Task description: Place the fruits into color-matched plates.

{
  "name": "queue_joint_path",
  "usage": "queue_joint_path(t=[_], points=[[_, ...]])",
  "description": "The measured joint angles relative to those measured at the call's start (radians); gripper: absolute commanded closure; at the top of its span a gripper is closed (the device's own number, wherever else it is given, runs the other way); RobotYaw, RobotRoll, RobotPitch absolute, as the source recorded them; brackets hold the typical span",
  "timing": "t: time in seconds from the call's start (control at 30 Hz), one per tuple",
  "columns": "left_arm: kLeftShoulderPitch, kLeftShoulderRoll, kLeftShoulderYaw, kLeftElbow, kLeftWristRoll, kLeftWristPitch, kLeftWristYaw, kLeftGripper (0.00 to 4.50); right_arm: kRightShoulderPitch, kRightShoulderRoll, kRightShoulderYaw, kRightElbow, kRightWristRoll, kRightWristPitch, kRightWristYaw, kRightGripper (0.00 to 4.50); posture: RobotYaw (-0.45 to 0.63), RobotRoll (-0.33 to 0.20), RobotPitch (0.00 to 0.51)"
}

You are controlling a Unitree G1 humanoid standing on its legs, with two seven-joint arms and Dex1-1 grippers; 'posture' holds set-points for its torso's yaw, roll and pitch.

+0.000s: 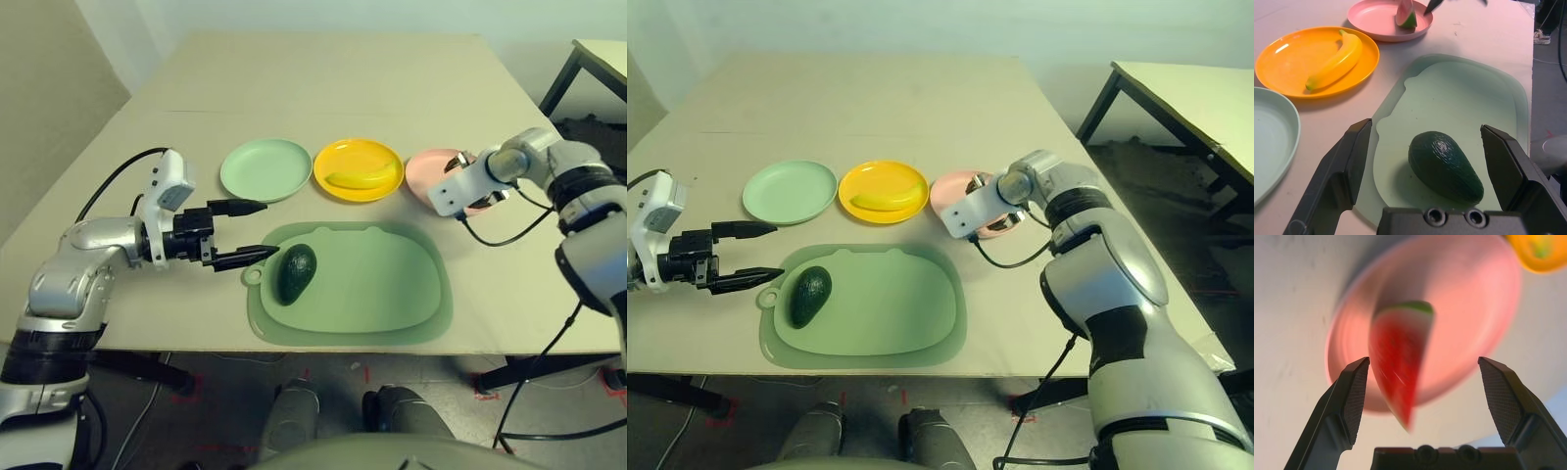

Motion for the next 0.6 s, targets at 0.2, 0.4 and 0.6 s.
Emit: queue_joint_path(t=[0.2,0.4,0.6], points=[[-0.016,0.005,-0.012,0.021,0.019,-0.017,-0.02,0.0,0.135,-0.129,-0.188,-0.371,0.317,0.198,0.399,0.02,0.1,0.0,0.072],[-0.046,0.022,-0.035,0.074,0.061,-0.064,-0.05,0.0,0.561,-0.198,-0.42,-1.13,0.721,0.888,0.568,0.02,0.08,0.0,0.069],[-0.07,0.027,-0.053,0.121,0.107,-0.108,-0.07,0.0,0.925,-0.118,-0.606,-1.463,0.975,1.135,0.413,0.02,0.07,0.0,0.065]])
